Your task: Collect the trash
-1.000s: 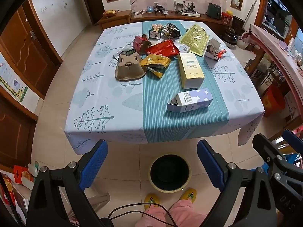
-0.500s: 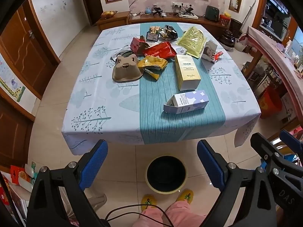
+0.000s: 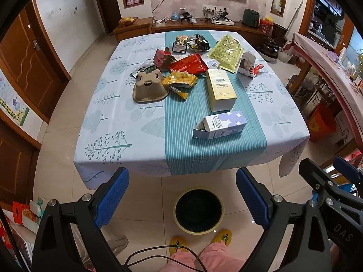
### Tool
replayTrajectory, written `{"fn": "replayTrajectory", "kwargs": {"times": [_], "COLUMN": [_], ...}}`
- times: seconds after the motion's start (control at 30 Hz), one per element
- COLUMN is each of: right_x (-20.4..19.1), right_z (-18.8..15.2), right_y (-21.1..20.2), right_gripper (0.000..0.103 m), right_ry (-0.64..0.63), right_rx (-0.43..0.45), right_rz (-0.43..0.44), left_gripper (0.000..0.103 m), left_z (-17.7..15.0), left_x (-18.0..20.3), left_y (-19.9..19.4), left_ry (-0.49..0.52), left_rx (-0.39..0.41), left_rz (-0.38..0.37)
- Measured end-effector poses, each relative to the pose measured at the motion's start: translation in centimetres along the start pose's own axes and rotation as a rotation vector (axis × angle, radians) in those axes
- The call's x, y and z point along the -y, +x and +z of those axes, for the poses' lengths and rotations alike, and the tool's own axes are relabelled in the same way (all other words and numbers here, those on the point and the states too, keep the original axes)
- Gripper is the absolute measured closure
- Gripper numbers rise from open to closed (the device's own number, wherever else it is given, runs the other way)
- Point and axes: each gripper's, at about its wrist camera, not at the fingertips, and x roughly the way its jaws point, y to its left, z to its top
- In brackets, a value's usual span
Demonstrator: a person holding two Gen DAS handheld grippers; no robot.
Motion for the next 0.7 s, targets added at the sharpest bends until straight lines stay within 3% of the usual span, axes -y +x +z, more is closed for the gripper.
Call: {"fn": "replayTrajectory", "kwargs": {"times": [0.7], "right_x": [0.27], "right_z": [-0.34], "right_y": [-0.06], "right_gripper": [0.015], "right_ry": [0.001], "right_rx": [-0.003], "right_rz": [0.012], "left_gripper": [0.009], "left_z": [-0.04], "left_x": [0.39], "left_y": [-0.26], "left_ry": [0.017], "left_rx": [-0.006], "left_rz": [0.007]}}
